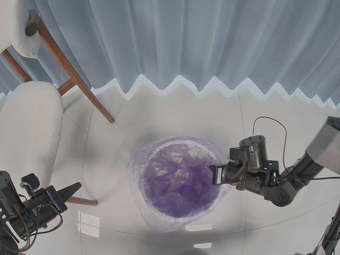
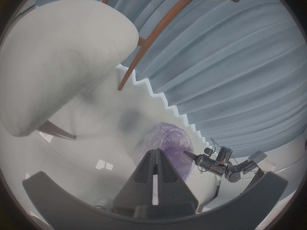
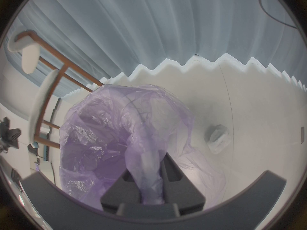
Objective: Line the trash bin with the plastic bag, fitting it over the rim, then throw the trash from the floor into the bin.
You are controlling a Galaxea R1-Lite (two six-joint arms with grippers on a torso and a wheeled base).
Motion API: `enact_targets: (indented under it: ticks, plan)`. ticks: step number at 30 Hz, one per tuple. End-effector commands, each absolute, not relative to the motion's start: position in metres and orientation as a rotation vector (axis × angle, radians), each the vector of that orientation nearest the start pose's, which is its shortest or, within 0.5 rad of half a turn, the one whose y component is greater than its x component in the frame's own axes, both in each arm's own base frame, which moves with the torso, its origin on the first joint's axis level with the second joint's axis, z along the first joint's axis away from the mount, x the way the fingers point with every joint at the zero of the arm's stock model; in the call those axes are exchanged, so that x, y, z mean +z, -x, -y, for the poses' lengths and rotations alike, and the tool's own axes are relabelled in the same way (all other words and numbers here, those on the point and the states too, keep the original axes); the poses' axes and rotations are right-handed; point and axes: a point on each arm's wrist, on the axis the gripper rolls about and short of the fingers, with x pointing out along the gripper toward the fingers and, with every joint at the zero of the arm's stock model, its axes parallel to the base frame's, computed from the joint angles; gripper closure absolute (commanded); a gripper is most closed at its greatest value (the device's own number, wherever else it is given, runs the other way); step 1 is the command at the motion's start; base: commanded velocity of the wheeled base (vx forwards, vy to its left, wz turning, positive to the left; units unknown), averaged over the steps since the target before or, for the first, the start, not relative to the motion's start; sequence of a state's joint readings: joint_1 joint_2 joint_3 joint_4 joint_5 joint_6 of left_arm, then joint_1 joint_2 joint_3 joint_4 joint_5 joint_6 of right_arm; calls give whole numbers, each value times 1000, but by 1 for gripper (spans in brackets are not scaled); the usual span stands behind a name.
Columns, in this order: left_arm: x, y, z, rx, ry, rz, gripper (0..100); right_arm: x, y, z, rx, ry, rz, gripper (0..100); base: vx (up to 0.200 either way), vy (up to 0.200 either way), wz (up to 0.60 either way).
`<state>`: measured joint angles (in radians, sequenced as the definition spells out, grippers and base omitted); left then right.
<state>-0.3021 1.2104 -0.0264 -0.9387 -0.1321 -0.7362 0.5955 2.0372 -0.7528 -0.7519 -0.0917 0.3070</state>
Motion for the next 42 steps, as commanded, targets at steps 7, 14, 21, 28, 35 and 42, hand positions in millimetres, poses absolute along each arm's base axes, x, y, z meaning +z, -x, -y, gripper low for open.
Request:
enact_targets:
  ticks: [7, 14, 21, 28, 35, 42]
  plan:
    - [130, -145, 79, -530, 892, -597, 100, 102, -191, -131, 536, -164, -523, 100, 0, 0, 0]
    - [138, -149, 87, -744, 925, -698, 100, 105, -176, -126, 593, -182, -483, 100, 0, 0, 0]
    - [137, -165, 92, -735, 886, -688, 100, 105, -172, -124, 596, -178, -482, 100, 0, 0, 0]
    - [134, -176, 91, -692, 773, -610, 0, 104, -171, -123, 598, -163, -481, 100, 0, 0, 0]
    - [133, -190, 111, -755, 729, -637, 0, 103, -171, -123, 599, -158, -484, 100, 0, 0, 0]
    - [124, -201, 128, -779, 715, -680, 0, 104, -172, -124, 597, -158, -484, 100, 0, 0, 0]
